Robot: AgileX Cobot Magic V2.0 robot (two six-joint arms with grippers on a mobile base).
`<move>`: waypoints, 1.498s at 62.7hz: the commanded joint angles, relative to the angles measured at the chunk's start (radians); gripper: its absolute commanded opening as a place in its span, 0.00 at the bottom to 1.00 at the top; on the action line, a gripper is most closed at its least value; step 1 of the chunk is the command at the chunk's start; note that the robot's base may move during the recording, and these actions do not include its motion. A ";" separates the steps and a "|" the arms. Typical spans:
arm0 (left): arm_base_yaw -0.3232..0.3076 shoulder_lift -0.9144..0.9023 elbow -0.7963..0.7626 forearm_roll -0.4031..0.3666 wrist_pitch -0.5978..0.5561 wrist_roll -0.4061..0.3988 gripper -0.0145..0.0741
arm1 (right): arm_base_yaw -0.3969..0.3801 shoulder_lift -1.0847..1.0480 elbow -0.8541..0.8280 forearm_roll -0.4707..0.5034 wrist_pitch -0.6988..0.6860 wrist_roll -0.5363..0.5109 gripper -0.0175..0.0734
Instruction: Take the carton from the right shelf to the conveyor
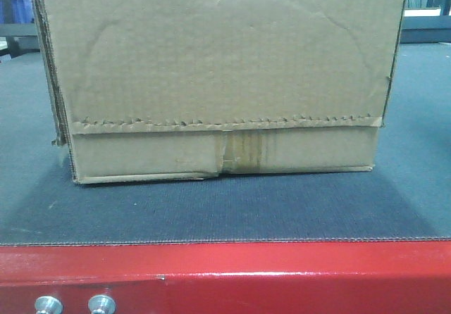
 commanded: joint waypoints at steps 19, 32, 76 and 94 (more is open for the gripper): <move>0.003 -0.498 0.493 -0.020 -0.340 0.003 0.17 | -0.005 -0.422 0.387 -0.013 -0.243 0.000 0.12; 0.003 -0.718 0.547 -0.004 -0.328 0.003 0.17 | -0.005 -0.646 0.438 -0.013 -0.249 0.000 0.12; 0.003 -0.842 0.547 0.011 -0.324 0.003 0.17 | -0.005 -0.834 0.438 -0.013 -0.251 0.000 0.12; 0.003 -0.842 0.547 0.011 -0.324 0.003 0.17 | -0.005 -0.834 0.438 -0.013 -0.251 0.000 0.12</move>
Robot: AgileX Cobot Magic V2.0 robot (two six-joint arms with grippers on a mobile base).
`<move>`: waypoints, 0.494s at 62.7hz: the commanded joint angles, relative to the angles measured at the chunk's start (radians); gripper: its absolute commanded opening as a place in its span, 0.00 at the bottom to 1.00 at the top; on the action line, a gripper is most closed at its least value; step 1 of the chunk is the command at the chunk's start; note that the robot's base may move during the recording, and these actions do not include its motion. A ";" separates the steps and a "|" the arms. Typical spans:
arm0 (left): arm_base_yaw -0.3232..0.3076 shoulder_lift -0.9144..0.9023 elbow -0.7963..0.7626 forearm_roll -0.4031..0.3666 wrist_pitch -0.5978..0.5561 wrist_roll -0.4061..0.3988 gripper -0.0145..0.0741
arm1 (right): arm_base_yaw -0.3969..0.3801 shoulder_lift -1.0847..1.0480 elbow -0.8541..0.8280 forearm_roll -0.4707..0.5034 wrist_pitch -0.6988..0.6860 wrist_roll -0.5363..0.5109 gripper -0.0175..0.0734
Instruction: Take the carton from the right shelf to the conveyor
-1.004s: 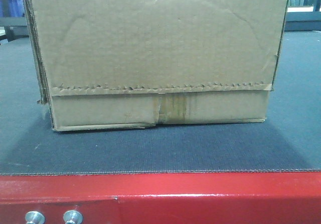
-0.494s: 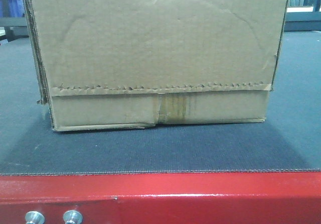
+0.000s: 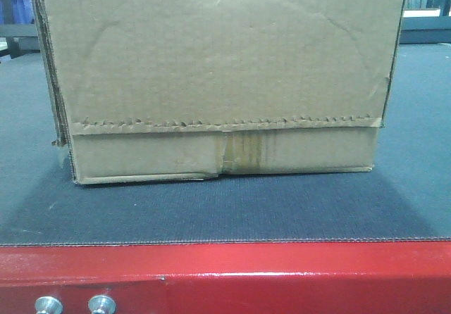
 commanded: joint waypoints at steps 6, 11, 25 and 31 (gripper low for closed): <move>0.003 -0.005 0.013 -0.008 -0.033 0.003 0.17 | -0.005 -0.003 0.002 -0.012 -0.028 0.000 0.12; 0.024 -0.015 0.019 -0.008 -0.027 0.003 0.17 | -0.005 -0.003 0.002 -0.012 -0.028 0.000 0.12; 0.133 -0.082 0.173 -0.139 -0.127 0.131 0.17 | -0.005 -0.003 0.002 -0.012 -0.028 0.000 0.12; 0.147 -0.129 0.292 -0.139 -0.214 0.132 0.17 | -0.005 -0.003 0.002 -0.012 -0.028 0.000 0.12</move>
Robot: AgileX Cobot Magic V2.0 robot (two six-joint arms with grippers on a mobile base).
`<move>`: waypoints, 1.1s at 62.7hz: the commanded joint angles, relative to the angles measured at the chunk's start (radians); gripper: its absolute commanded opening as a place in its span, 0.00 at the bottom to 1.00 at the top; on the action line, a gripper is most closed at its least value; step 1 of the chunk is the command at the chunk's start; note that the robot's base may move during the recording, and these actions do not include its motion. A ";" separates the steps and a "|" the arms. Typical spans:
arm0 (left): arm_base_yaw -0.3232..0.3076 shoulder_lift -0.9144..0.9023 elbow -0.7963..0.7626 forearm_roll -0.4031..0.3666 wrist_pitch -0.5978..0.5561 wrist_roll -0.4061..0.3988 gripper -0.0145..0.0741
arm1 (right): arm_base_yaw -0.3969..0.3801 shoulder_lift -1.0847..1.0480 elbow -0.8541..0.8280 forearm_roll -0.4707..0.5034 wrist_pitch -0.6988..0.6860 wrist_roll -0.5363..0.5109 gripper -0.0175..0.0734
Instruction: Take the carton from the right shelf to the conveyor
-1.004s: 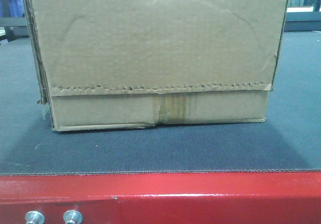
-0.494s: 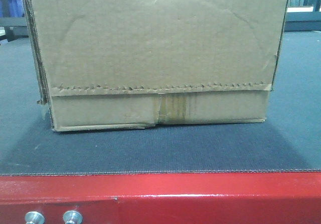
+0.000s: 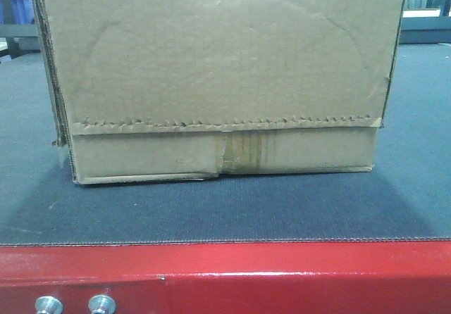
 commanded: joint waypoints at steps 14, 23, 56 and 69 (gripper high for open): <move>0.010 -0.115 0.260 -0.015 -0.119 0.019 0.17 | -0.005 -0.003 0.002 -0.009 -0.026 0.000 0.12; 0.010 -0.115 0.260 -0.015 -0.114 0.019 0.17 | -0.005 -0.003 0.002 -0.007 -0.026 0.000 0.12; 0.010 -0.115 0.260 -0.015 -0.122 0.019 0.17 | -0.005 -0.003 0.002 -0.007 -0.026 0.000 0.12; 0.010 -0.115 0.260 -0.015 -0.122 0.019 0.17 | -0.005 -0.003 0.002 -0.024 -0.037 0.000 0.12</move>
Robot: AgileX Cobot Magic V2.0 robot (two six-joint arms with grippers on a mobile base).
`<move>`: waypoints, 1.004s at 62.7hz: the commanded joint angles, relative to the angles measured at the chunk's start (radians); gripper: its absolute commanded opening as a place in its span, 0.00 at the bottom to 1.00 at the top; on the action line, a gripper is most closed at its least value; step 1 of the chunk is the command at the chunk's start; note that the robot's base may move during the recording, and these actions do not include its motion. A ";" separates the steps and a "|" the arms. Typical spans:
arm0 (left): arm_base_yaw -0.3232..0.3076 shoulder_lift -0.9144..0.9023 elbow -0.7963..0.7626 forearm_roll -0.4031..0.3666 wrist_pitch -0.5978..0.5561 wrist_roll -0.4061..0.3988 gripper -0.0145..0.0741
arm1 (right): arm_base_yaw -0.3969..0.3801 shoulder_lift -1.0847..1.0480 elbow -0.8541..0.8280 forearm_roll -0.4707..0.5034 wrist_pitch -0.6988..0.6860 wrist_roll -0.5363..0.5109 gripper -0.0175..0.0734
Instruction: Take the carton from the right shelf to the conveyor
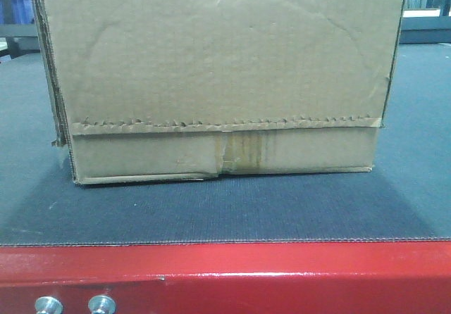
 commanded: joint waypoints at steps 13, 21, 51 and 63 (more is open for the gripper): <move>0.002 -0.005 -0.002 -0.005 -0.023 0.005 0.17 | -0.014 -0.003 0.008 -0.032 -0.064 0.000 0.12; 0.002 -0.005 -0.002 -0.005 -0.023 0.005 0.17 | -0.064 -0.006 0.077 0.039 -0.138 -0.087 0.12; 0.002 -0.005 -0.002 -0.005 -0.023 0.005 0.17 | -0.118 -0.221 0.566 0.136 -0.467 -0.122 0.12; 0.002 -0.005 -0.002 -0.005 -0.020 0.005 0.17 | -0.116 -0.221 0.566 0.136 -0.411 -0.122 0.12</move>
